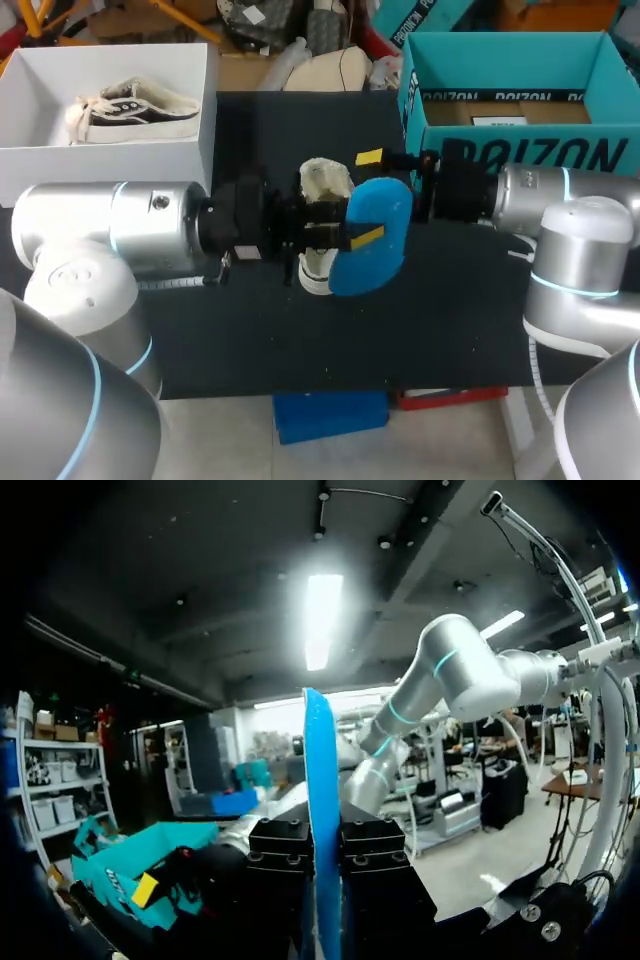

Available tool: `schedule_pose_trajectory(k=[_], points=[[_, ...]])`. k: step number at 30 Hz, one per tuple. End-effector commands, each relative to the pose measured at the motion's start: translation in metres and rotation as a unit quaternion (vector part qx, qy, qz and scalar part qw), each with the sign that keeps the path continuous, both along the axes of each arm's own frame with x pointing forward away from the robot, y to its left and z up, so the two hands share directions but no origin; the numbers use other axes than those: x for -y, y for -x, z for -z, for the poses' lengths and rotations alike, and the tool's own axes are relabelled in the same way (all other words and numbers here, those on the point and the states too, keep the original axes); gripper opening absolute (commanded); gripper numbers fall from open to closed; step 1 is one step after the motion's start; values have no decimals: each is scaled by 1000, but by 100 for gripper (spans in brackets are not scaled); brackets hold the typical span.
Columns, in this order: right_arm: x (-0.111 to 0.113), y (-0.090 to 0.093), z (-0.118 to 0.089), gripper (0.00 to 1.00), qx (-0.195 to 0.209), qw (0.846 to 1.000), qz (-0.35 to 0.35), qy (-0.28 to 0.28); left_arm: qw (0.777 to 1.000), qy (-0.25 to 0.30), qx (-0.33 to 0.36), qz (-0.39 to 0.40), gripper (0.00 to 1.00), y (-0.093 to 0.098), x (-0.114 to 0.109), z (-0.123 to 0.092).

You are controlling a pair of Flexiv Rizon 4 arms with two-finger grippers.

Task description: Take the shoe out of the shoebox, open the shoe tongue, remove and reinsert the insole, then place the shoe into the shoebox

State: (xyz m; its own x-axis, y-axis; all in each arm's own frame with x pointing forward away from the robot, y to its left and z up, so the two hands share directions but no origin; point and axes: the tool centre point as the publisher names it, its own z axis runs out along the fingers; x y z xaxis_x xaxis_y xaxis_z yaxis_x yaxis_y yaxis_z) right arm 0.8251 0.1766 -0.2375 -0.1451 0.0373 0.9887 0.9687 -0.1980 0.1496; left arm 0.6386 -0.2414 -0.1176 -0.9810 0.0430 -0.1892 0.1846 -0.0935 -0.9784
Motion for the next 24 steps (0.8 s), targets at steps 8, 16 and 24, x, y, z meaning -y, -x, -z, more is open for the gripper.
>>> schedule_pose_trajectory(k=[8,16,24], points=[[-2,0,0,100,-1,1000,2,1,975,-28,205,-80,0,-14,-17,66],[-2,0,0,100,-1,1000,2,1,975,-28,205,-80,0,-14,-17,66],[-2,0,0,100,-1,1000,2,1,975,-28,205,-80,0,-14,-17,66]])
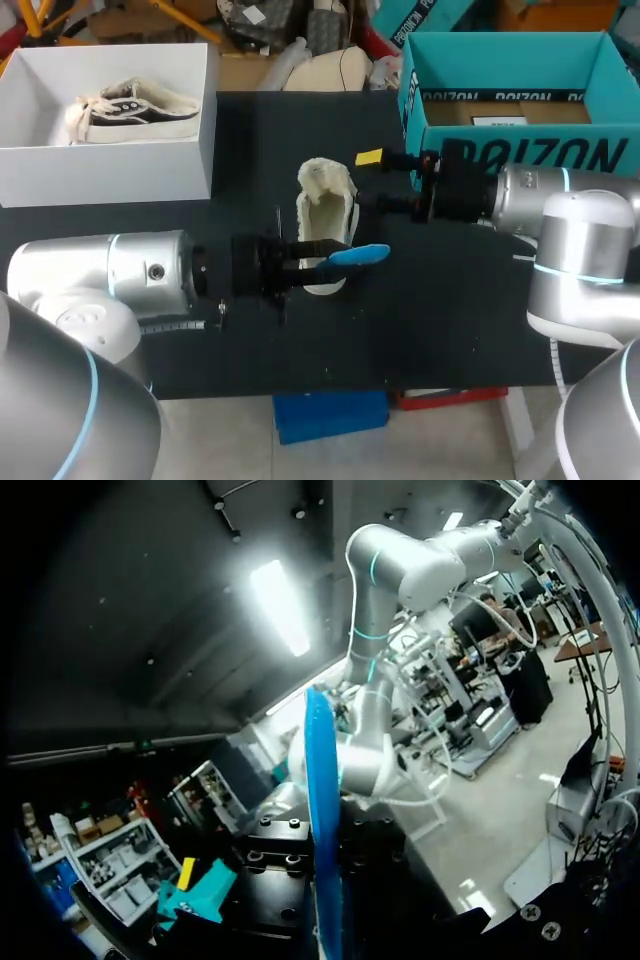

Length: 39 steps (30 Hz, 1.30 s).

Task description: Take the shoe out of the shoebox, open the shoe tongue, remove and reinsert the insole, then place the shoe into the shoebox

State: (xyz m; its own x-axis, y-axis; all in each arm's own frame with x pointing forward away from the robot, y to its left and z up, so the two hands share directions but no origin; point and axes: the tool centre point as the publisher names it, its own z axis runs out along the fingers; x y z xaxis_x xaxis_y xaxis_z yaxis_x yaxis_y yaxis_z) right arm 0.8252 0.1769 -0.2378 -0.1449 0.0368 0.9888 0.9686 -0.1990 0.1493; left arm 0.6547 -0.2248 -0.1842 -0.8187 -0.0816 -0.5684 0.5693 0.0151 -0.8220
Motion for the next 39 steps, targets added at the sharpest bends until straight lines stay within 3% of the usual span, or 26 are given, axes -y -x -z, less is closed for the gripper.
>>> schedule_pose_trajectory(k=[1,4,10,13,17,36,39], points=[[-2,0,0,100,0,1000,2,1,999,6,32,3,0,8,-2,1],[-2,0,0,100,0,1000,2,1,991,29,125,29,0,29,-6,11],[-2,0,0,100,0,1000,2,1,959,32,277,58,0,31,-13,36],[-2,0,0,100,0,1000,2,1,916,4,399,46,0,26,-17,49],[-2,0,0,100,0,1000,2,1,869,-47,491,34,0,22,-21,61],[-2,0,0,100,0,1000,2,1,865,-55,497,37,0,21,-21,63],[-2,0,0,100,0,1000,2,1,846,-54,526,60,0,26,-22,68]])
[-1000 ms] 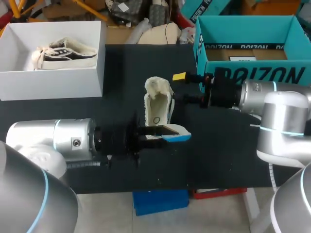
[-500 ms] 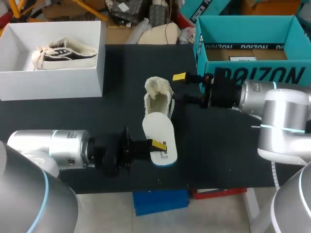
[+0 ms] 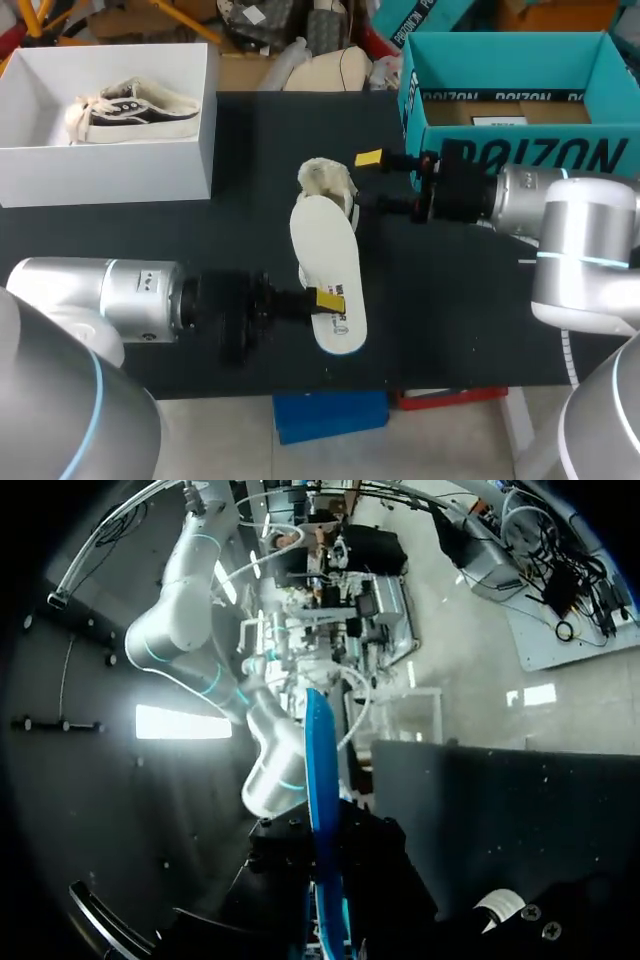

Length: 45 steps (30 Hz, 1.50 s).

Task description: Take the shoe out of the shoebox, open the shoe tongue, remove and reinsert the insole, then place the shoe into the shoebox

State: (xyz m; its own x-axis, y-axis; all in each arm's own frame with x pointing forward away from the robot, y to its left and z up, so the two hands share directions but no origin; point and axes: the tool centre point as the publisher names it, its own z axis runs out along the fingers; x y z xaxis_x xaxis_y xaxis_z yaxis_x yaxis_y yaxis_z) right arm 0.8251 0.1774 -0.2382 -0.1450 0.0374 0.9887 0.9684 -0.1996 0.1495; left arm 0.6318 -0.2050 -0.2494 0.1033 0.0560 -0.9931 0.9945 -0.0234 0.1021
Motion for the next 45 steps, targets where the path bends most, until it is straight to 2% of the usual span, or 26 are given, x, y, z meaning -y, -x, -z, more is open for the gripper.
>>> schedule_pose_trajectory(k=[1,2,11,17,24,28,42,45], points=[[-1,0,0,100,0,1000,1,1,1000,-3,14,16,0,2,-4,5],[-1,0,0,100,0,1000,1,1,1000,-12,15,10,0,-1,-6,8],[-1,0,0,100,0,1000,1,1,998,21,61,6,0,-27,-16,14],[-1,0,0,100,0,1000,1,1,998,26,55,0,0,-61,-17,22],[-1,0,0,100,0,1000,1,1,998,25,52,-10,0,-102,-18,22],[-1,0,0,100,0,1000,1,1,999,16,49,4,0,-119,-15,19],[-1,0,0,100,0,1000,1,1,999,9,53,8,0,-123,-16,18],[2,2,5,100,-5,999,-45,14,999,9,53,8,0,-123,-16,18]])
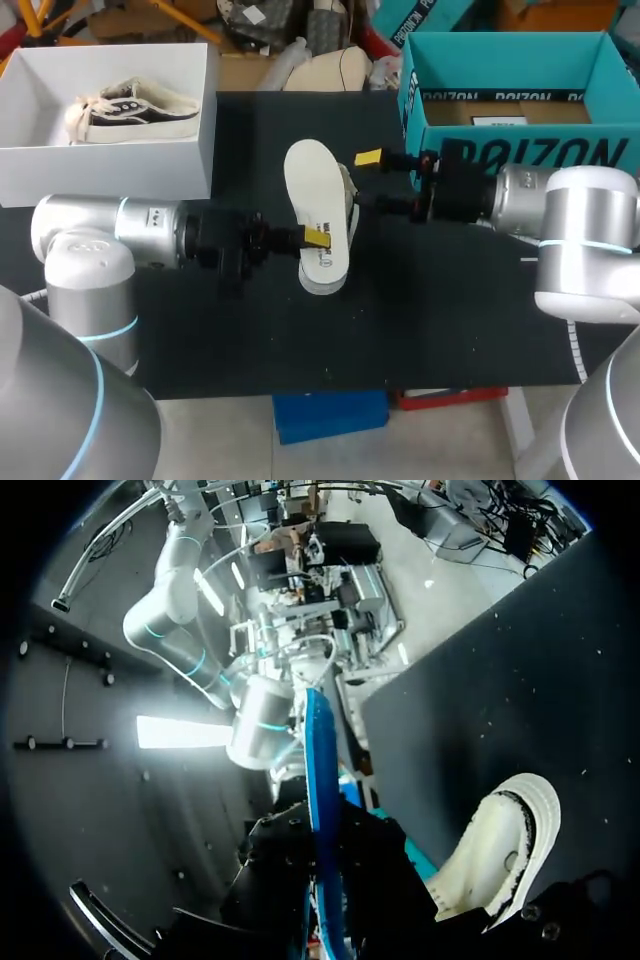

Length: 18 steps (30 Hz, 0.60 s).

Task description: Take the shoe out of the shoebox, open the shoe tongue, remove and reinsert the insole, then place the shoe into the shoebox

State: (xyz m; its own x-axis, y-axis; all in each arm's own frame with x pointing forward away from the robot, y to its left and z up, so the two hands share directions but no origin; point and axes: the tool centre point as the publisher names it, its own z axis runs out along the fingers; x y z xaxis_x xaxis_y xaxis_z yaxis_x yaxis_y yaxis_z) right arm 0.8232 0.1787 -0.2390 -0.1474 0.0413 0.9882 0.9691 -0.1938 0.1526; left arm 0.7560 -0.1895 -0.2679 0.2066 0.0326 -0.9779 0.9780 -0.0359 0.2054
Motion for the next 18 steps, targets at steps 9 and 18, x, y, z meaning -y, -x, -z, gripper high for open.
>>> schedule_pose_trajectory(k=[9,18], points=[[-7,7,15,98,-7,990,-124,67,1000,-2,1,0,0,1,0,0],[-24,8,28,73,15,987,-139,77,1000,-2,1,0,0,1,0,0]])
